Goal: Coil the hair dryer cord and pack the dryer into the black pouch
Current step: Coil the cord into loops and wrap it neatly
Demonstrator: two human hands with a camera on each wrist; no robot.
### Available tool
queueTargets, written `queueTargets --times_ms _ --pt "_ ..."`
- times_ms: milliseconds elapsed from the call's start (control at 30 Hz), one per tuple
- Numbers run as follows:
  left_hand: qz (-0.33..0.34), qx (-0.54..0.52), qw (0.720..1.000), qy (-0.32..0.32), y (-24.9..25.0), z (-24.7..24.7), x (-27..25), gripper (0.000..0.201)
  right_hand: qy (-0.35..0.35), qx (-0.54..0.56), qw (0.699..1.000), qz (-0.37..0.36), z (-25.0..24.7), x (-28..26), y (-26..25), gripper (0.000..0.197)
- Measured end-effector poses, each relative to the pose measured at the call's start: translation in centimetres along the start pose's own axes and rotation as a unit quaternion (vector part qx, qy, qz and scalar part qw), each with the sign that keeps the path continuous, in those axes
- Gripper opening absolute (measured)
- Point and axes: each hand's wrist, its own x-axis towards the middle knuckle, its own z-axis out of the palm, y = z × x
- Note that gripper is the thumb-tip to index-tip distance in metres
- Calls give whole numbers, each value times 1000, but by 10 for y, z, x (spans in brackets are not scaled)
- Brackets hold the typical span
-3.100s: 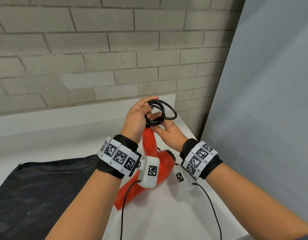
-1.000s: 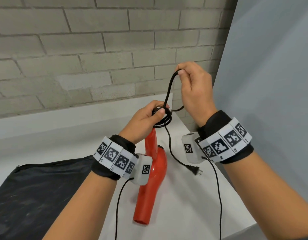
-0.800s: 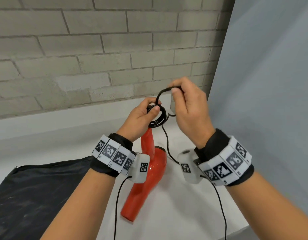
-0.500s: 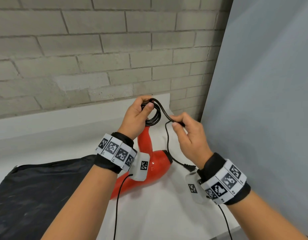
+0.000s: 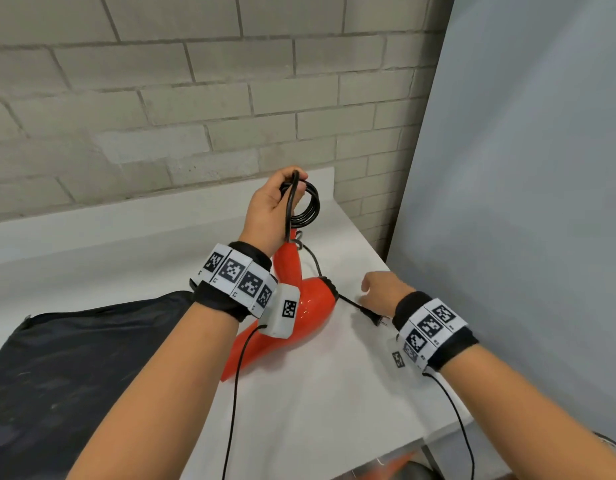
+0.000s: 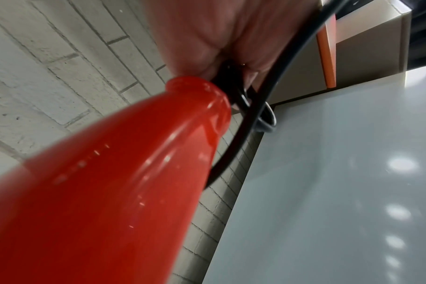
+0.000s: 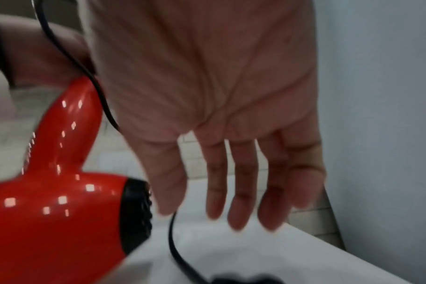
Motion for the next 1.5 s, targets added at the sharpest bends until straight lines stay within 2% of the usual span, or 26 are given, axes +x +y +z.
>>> queueTargets --times_ms 33,100,200,300,400,533,633,700,767,833,900,1033,1100,1200,1267,1400,1500 --pt "-3 0 1000 3 0 0 0 10 -41 -44 998 6 4 4 2 18" --pt "-6 -1 1000 7 1 -1 0 11 -69 -103 992 19 13 10 1 20" --pt "-11 -12 1000 13 4 -2 -3 13 -66 -157 984 45 23 21 3 31" --pt "-9 -15 1000 14 7 -4 -4 13 -62 -163 982 66 18 28 7 31" --pt "-13 -20 1000 15 8 -7 -5 15 20 -148 985 91 1 27 14 31" --pt "-24 -30 999 16 9 -9 -6 23 191 -119 969 97 -30 22 27 30" --pt "-34 -41 999 9 9 -10 -6 23 328 -39 943 34 -47 24 33 30" --pt "-50 -63 997 5 9 -11 -4 21 427 54 902 -34 -55 24 30 25" --pt "-60 -78 995 3 10 -12 -3 21 485 141 854 -125 -61 21 20 22" --pt "-56 -64 996 5 8 -12 -2 24 512 205 803 -227 -67 14 3 24" --pt "-44 -30 999 10 4 -11 0 23 506 259 763 -308 -70 7 -16 20" --pt "-16 -7 999 33 -1 -10 3 17 431 338 723 -422 -67 -13 -53 14" --pt "-15 7 999 34 -4 -10 3 18 391 344 728 -446 -63 -23 -68 14" --pt "-27 -5 999 27 -8 -9 2 19 358 309 776 -417 -61 -21 -80 13" --pt "-39 -38 998 25 -8 -6 3 19 339 302 794 -405 -58 -17 -82 14" --pt "-24 -11 999 30 -10 -5 4 20 384 249 813 -360 -50 -11 -83 8" --pt "-11 9 1000 10 -9 -3 3 21 407 239 826 -308 -52 -3 -88 17"
